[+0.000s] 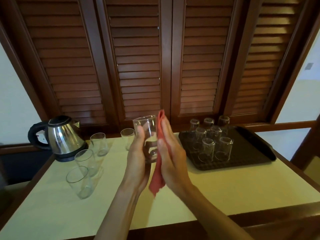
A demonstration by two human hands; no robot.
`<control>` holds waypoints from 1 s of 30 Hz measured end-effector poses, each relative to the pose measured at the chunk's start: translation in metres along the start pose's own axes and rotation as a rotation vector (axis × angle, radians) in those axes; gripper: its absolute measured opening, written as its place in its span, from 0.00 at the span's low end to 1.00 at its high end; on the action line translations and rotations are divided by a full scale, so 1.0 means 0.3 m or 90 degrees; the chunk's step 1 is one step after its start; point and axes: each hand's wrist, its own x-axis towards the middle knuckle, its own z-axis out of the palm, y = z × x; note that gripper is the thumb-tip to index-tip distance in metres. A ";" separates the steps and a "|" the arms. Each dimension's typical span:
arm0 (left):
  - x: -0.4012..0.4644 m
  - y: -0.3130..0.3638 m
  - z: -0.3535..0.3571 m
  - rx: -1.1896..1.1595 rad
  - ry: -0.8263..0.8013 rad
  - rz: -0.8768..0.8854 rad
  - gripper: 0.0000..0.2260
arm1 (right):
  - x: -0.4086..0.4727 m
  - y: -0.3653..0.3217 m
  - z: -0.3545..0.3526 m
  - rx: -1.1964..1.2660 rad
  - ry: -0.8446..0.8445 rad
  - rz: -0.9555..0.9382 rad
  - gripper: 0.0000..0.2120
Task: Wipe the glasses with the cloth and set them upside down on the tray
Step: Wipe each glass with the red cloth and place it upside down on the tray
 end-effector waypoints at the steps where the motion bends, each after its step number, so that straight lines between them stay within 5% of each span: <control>1: -0.007 -0.014 0.003 0.003 -0.002 -0.013 0.24 | 0.030 -0.025 -0.004 -0.011 0.014 0.022 0.25; 6: -0.001 0.013 -0.010 -0.075 0.028 -0.006 0.23 | -0.068 0.008 0.017 -0.151 -0.108 -0.179 0.25; 10: -0.012 -0.007 -0.010 -0.009 0.029 -0.023 0.25 | 0.011 -0.008 -0.008 0.014 0.003 0.061 0.25; 15: -0.008 0.008 -0.022 -0.053 0.018 -0.017 0.29 | -0.089 -0.015 0.020 -0.106 -0.090 -0.138 0.25; 19: -0.001 -0.010 -0.028 0.039 0.011 0.020 0.34 | -0.017 -0.020 -0.007 0.112 -0.025 0.090 0.26; 25: 0.011 0.007 -0.025 0.047 0.047 0.017 0.27 | -0.094 0.002 0.037 0.027 -0.022 -0.013 0.26; 28: -0.001 -0.010 -0.017 0.120 0.052 0.002 0.23 | -0.030 -0.005 0.013 0.174 0.029 0.115 0.26; 30: -0.016 -0.024 -0.009 0.144 0.050 -0.045 0.25 | 0.013 -0.030 0.001 0.101 0.050 0.119 0.26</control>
